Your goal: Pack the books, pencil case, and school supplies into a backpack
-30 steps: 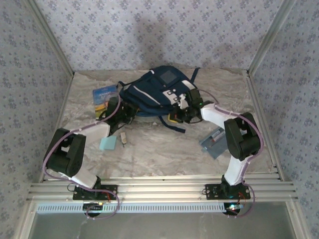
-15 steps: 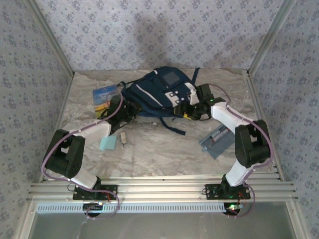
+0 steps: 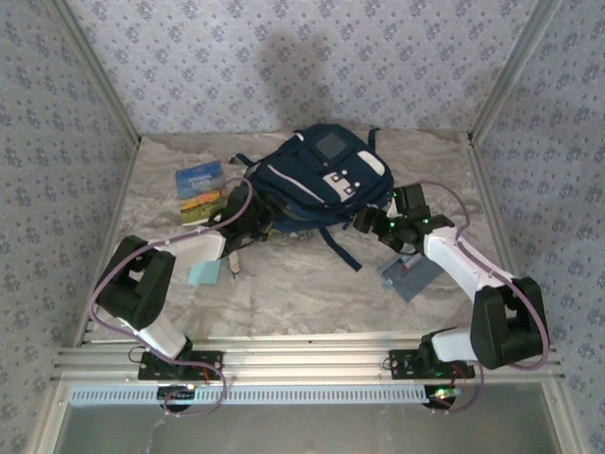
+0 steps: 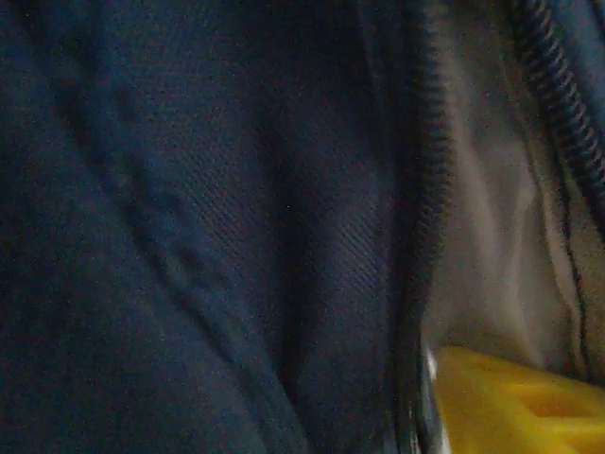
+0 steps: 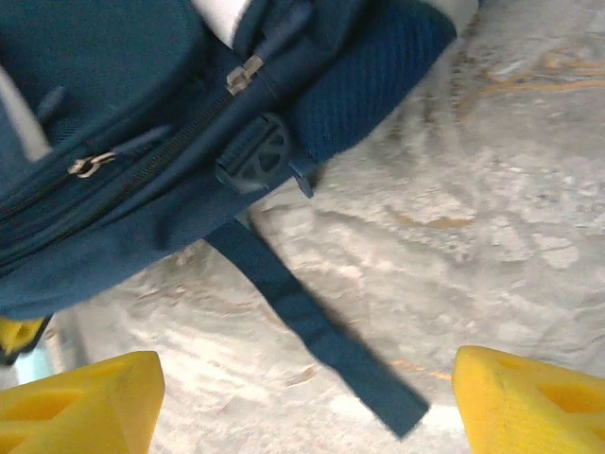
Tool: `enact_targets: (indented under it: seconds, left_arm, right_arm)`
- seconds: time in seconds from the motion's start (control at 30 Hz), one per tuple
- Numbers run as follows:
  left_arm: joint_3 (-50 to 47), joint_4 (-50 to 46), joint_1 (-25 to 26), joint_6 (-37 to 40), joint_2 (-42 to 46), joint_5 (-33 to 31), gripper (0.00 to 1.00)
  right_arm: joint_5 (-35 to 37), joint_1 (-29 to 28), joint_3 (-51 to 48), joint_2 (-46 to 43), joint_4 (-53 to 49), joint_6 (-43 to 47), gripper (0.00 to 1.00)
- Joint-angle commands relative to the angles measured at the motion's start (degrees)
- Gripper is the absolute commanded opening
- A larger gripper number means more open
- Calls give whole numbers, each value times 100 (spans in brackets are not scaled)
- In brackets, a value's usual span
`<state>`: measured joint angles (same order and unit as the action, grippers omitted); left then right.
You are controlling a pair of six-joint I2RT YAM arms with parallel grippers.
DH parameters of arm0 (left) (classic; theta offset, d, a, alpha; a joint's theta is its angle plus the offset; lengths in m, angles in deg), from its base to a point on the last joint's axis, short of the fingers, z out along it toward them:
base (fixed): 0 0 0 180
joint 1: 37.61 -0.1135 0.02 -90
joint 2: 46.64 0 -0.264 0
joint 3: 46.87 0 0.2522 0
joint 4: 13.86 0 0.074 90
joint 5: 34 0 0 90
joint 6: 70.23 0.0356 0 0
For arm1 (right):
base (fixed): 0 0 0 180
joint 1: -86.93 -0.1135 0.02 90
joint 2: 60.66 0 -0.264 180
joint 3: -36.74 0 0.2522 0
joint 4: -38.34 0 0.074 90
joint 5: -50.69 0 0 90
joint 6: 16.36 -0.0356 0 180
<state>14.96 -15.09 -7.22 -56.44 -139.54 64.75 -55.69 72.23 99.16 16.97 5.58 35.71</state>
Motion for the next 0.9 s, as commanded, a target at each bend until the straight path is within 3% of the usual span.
enact_targets:
  seconds: [0.0, 0.13, 0.3, 0.4, 0.57, 0.7, 0.87]
  left_arm:
    - [305, -964, 332, 676, 446, -2, 77]
    - [203, -2597, 544, 1541, 1092, -695, 80]
    - [154, -3158, 517, 2310, 1721, -1006, 81]
    - [372, -2972, 289, 2874, 1711, -1032, 86]
    - [1333, -2560, -499, 3920, 824, -588, 87]
    - [2483, -2681, -1061, 4335, -411, -31, 87]
    - [3892, -3114, -1248, 4879, -1966, 425, 84]
  right_arm:
    - [711, 59, 129, 120, 387, -201, 82]
    - [1277, 184, 205, 434, 704, -252, 83]
    - [1128, 470, 266, 1048, 1432, -539, 83]
    - [901, 511, 517, 1539, 1668, -538, 83]
    - [478, 512, 872, 2127, 1956, -502, 83]
    - [484, 485, 908, 2275, 2064, -573, 83]
    - [533, 546, 1001, 2475, 2087, -542, 80]
